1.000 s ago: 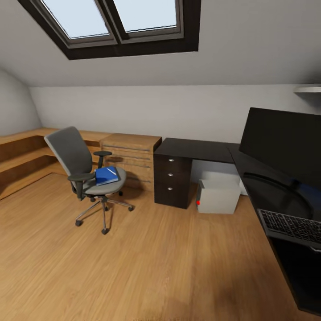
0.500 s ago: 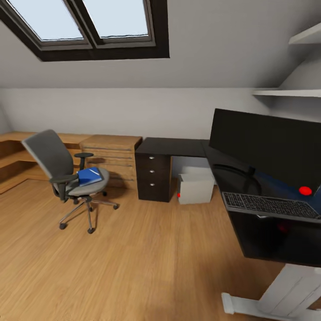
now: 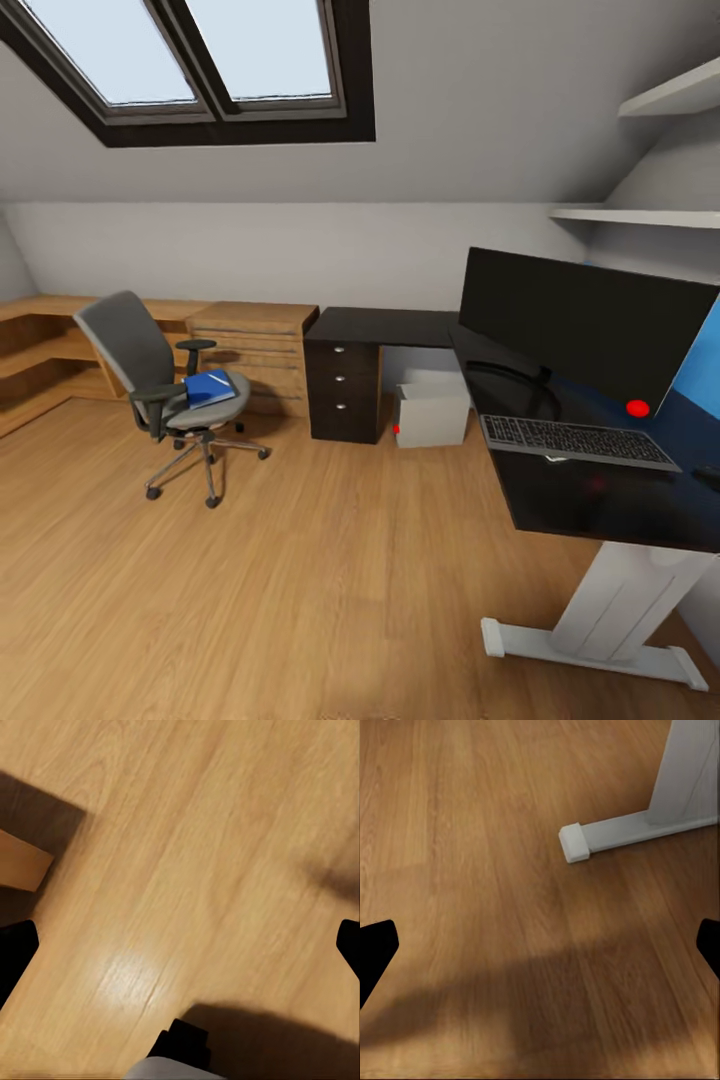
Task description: In the bedroom, organize the workspace by keeping the computer under the desk, ensuring the monitor is on the desk, placing the keyboard on the desk next to the monitor, placing the mouse on the desk next to the keyboard, moving the folder from the swivel chair onto the desk next to the mouse, stacking the notebook on top of the folder with the pen on top of the notebook, and positioning the swivel chair next to the desk.
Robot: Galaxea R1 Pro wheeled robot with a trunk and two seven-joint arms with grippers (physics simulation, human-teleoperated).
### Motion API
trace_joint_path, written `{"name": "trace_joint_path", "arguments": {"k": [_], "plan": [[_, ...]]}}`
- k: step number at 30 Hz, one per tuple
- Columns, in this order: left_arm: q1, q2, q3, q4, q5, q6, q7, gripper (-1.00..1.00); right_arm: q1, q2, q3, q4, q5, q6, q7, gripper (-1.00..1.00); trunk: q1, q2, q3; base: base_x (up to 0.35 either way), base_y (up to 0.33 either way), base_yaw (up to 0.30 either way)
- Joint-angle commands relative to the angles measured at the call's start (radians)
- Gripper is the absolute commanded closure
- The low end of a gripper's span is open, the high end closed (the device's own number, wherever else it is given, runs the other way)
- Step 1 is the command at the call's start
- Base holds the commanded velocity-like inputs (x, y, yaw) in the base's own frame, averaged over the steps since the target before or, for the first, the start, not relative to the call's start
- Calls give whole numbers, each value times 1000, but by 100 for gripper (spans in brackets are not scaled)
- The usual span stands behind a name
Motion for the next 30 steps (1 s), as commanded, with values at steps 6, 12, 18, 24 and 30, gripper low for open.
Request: {"name": "trace_joint_path", "arguments": {"k": [6, 12, 18, 24, 30], "plan": [[0, 0, -8, 0, 4, -1, 6, -100, -1, 3, -12, 1, -10, 2, 9, -100, -23, 42, 18, -40, 0, 0], [0, 0, -7, 1, 7, 0, -79, -100, -1, 1, -12, 1, -11, 3, 10, -100, -46, 84, 37, -2, 0, -30], [0, 0, -6, 1, 7, 3, -86, -100, -1, -1, -8, 1, -9, 3, 10, -100, -69, 126, 56, 0, 0, -234], [0, 6, 1, 1, 12, -1, -85, -100, -1, 2, -7, 1, -6, 3, 11, -100, -92, 168, 74, 0, 0, -262], [0, 9, 2, 1, 13, -1, -84, -100, -1, 3, -7, 1, -5, 2, 12, -100, -115, 210, 93, 0, 0, -205]]}}
